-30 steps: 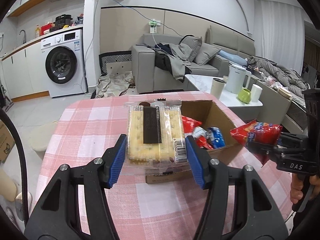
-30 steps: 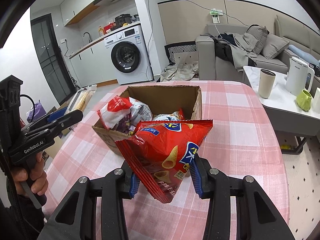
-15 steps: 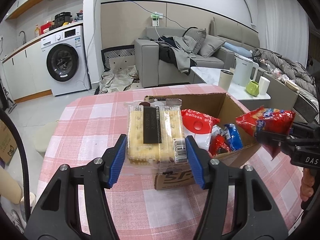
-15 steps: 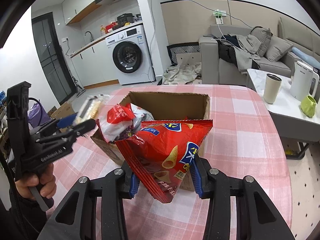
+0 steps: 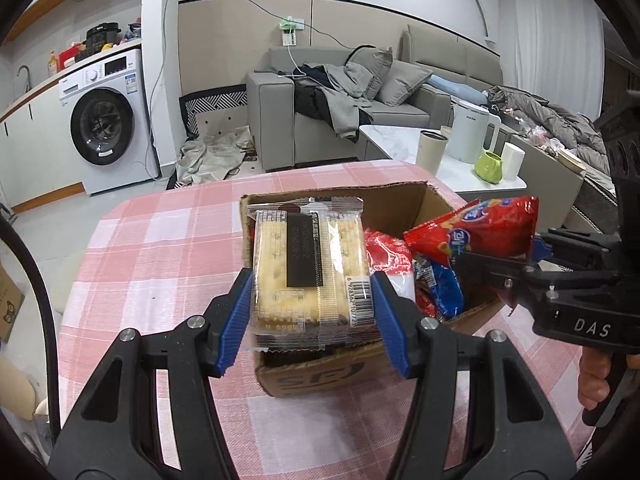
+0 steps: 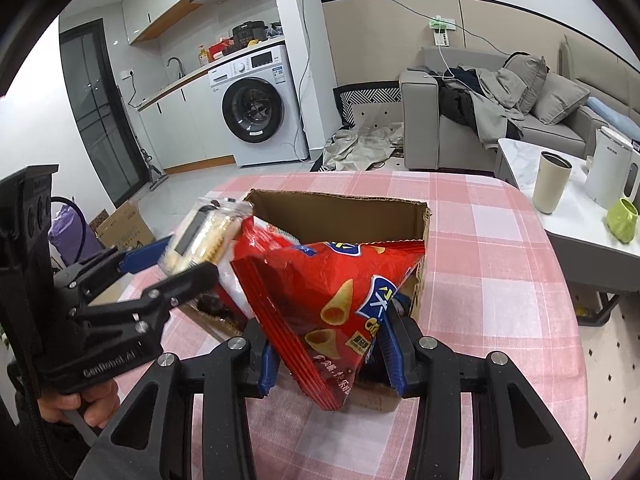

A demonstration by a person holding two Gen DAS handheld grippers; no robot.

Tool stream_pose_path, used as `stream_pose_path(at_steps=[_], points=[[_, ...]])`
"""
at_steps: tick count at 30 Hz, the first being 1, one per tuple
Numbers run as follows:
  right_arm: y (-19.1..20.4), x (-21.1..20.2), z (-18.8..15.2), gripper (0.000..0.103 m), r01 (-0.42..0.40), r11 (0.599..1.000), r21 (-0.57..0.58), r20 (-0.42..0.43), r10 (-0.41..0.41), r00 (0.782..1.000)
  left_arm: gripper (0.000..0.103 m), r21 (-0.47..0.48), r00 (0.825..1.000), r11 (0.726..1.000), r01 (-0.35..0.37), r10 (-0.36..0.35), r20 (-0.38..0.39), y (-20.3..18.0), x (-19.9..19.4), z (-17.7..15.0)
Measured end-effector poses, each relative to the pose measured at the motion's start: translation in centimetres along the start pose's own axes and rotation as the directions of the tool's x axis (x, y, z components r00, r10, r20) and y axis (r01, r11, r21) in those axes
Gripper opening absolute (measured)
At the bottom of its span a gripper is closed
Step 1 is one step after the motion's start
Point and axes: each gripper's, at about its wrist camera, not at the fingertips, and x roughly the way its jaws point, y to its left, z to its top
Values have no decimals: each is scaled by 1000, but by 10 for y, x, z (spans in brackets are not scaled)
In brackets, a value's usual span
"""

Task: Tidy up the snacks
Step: 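Carry the chip bag and cracker pack over the box with both tools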

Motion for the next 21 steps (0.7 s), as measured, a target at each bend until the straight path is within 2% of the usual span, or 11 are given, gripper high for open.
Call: stream_pose_path(at_steps=[13, 18, 21], points=[[-14, 23, 12, 43, 8, 999, 48, 19, -9, 1000, 55, 3, 1000, 1000, -2, 2, -14, -5, 25, 8], [-11, 38, 14, 43, 8, 999, 44, 10, -9, 1000, 56, 31, 1000, 999, -20, 20, -10, -13, 34, 12], [-10, 43, 14, 43, 4, 999, 40, 34, -5, 999, 56, 36, 1000, 999, -20, 21, -11, -15, 38, 12]])
